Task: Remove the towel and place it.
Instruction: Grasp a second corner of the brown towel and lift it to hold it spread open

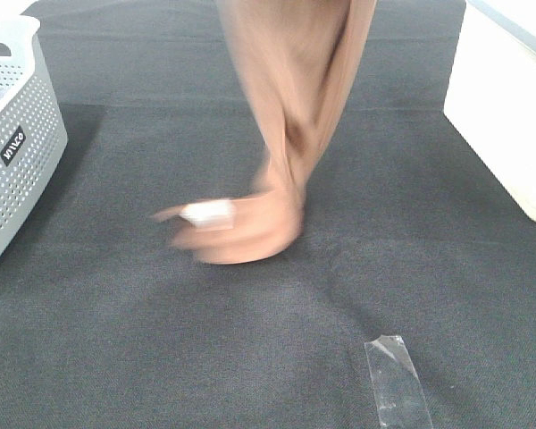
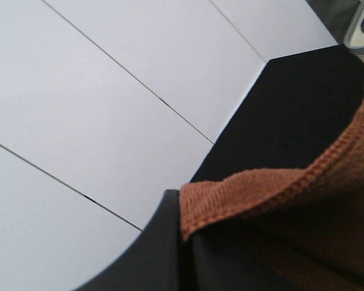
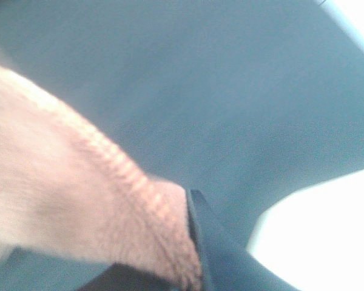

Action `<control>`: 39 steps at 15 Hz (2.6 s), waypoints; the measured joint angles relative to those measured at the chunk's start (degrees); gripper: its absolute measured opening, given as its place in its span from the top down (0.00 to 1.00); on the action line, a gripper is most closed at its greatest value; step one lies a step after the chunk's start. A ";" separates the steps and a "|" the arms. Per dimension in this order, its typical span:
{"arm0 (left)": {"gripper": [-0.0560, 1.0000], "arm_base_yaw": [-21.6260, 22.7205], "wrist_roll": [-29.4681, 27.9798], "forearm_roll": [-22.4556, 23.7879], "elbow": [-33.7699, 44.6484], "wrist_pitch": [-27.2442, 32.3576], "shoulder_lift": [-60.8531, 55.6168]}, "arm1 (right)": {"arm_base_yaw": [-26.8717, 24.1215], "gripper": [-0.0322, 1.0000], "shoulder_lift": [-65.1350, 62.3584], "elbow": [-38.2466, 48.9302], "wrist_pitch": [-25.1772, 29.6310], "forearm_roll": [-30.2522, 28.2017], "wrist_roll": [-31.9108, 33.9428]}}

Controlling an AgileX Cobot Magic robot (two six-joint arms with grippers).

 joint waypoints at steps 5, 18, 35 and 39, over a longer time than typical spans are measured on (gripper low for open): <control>0.95 5.27 -0.06 0.00 0.00 -14.55 1.55 | 0.00 0.97 3.44 -7.79 -19.54 -2.58 0.57; 0.95 16.96 2.06 -0.23 -5.21 -42.74 13.64 | 0.00 0.97 10.71 -8.14 -33.69 -2.52 -12.49; 0.95 18.96 -0.92 0.11 -51.97 -35.24 44.00 | -6.02 0.97 19.65 -9.17 -68.01 -0.74 -10.94; 0.95 18.91 -1.20 1.78 -52.71 -30.77 44.46 | -6.42 0.97 19.65 -9.45 -67.04 0.29 -10.49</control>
